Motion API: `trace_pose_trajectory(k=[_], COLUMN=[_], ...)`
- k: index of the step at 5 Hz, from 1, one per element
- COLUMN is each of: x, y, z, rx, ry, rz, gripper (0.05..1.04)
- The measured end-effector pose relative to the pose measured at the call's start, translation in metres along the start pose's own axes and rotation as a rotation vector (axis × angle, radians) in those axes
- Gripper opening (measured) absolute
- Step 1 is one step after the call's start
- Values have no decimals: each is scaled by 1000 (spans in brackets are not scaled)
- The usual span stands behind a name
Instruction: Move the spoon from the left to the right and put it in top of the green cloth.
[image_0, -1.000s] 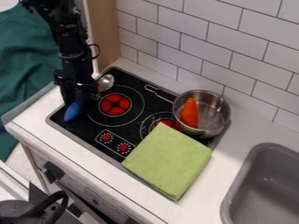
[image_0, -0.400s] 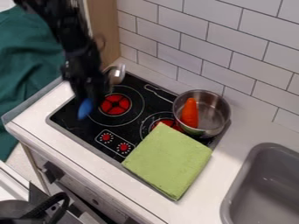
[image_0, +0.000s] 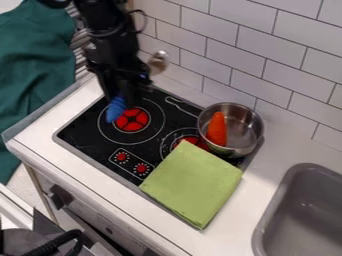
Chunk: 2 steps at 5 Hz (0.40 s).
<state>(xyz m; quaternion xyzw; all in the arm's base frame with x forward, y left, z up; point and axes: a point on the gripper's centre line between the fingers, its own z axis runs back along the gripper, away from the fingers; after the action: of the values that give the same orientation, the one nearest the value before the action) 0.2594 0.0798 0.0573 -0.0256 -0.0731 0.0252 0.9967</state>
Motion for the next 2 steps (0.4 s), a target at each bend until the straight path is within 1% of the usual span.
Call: trace_pose_trajectory(k=[1,2], x=[-20,-41], y=[-36,-58], z=[0,-7], rx=[20,19], ry=[38,62], rz=[-39,-31], gripper=[386,386])
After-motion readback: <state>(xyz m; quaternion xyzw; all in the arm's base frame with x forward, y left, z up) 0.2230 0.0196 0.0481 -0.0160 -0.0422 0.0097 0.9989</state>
